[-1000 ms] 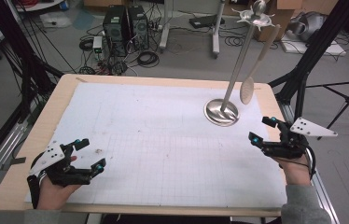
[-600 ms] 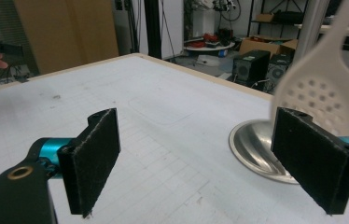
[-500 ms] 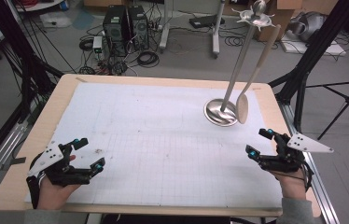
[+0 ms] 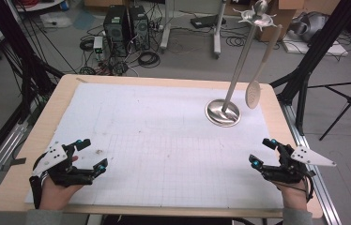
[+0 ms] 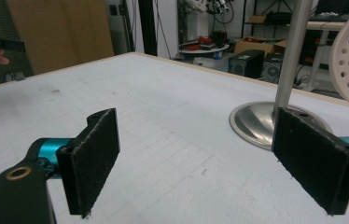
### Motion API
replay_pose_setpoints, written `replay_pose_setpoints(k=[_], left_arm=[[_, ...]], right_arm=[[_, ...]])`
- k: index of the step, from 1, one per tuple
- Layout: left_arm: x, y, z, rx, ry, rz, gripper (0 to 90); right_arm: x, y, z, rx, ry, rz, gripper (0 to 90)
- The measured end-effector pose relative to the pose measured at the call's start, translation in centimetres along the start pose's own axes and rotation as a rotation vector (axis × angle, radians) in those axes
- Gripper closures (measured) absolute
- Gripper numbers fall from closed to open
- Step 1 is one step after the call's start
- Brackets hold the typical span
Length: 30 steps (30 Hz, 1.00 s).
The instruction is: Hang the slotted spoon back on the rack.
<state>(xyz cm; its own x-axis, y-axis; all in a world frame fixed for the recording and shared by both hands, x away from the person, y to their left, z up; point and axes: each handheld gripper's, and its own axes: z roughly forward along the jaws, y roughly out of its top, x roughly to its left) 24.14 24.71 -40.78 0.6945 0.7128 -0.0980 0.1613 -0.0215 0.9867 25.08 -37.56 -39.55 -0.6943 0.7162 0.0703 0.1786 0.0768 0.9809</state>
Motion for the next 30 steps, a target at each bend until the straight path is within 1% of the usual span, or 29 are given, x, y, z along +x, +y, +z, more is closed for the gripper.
replay_pose_setpoints(k=[3,5,8,9,13,15,20,24,25,27,28,29,30], left_arm=[[0.0,0.0,0.0,0.0,0.001,-0.003,2.4],[0.0,0.0,0.0,0.001,0.001,-0.003,2.4],[-0.1,0.0,0.0,-0.001,0.002,-0.005,2.4],[-0.1,-0.1,0.0,-0.001,0.001,-0.006,2.4],[-0.1,-0.2,0.1,0.004,-0.004,-0.008,2.4],[-0.1,-0.2,0.1,0.008,-0.002,-0.009,2.4],[-0.1,-0.4,0.1,0.009,0.001,-0.014,2.4],[0.0,-0.5,0.2,0.011,0.004,-0.016,2.4],[0.0,-0.6,0.2,0.012,0.004,-0.016,2.4],[0.0,-0.7,0.2,0.015,0.007,-0.011,2.4],[0.0,-0.7,0.2,0.015,0.007,-0.012,2.4],[0.0,-0.7,0.2,0.016,0.008,-0.016,2.4],[0.0,-0.8,0.2,0.017,0.008,-0.014,2.4]], right_arm=[[0.0,-0.4,-0.3,0.002,0.001,-0.004,14.2],[0.0,-0.8,-0.5,-0.015,0.01,-0.005,14.2],[0.0,-1.4,-0.7,-0.005,0.017,-0.012,14.2],[0.0,-1.6,-0.7,0.005,0.02,-0.008,14.2],[0.1,-2.2,-0.8,0.012,0.016,-0.006,14.1],[0.1,-2.5,-0.9,0.019,0.011,0.0,14.1],[0.3,-3.2,-1.1,0.015,0.0,0.012,14.0],[0.2,-3.9,-1.4,0.003,-0.018,0.023,14.0],[0.2,-4.0,-1.5,-0.003,-0.024,0.019,14.0],[0.1,-4.3,-1.7,-0.009,-0.031,0.032,14.0],[0.1,-4.4,-1.9,-0.013,-0.036,0.026,14.0],[0.1,-4.5,-2.0,-0.018,-0.041,0.037,14.0],[0.0,-4.6,-2.2,-0.023,-0.047,0.033,14.0]])
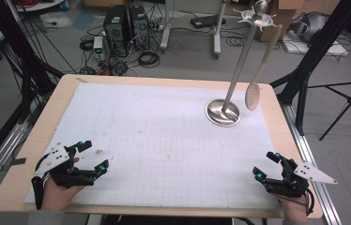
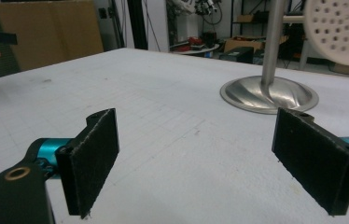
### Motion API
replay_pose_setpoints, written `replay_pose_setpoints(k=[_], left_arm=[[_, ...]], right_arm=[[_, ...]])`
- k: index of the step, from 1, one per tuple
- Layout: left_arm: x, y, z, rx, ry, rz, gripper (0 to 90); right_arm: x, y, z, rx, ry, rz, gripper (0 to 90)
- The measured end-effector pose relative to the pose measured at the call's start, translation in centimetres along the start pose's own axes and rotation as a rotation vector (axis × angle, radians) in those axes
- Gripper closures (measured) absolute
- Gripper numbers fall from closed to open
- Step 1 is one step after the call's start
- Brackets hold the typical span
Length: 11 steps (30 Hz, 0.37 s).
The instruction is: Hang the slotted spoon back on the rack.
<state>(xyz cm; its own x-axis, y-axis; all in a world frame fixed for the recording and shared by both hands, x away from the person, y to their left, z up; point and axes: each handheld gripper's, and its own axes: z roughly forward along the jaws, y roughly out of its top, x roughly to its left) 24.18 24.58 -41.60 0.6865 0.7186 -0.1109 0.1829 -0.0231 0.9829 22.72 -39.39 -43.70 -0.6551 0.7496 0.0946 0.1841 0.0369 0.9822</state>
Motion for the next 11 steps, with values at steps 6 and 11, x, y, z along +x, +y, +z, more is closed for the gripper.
replay_pose_setpoints(k=[6,11], left_arm=[[0.01,-0.38,0.23,0.01,0.0,-0.004,2.4],[0.0,-0.51,0.36,0.014,0.001,-0.005,2.4]], right_arm=[[-0.26,-0.49,-0.66,-0.005,-0.029,-0.005,14.0],[-0.22,-0.71,-0.9,-0.009,-0.035,-0.002,14.0]])
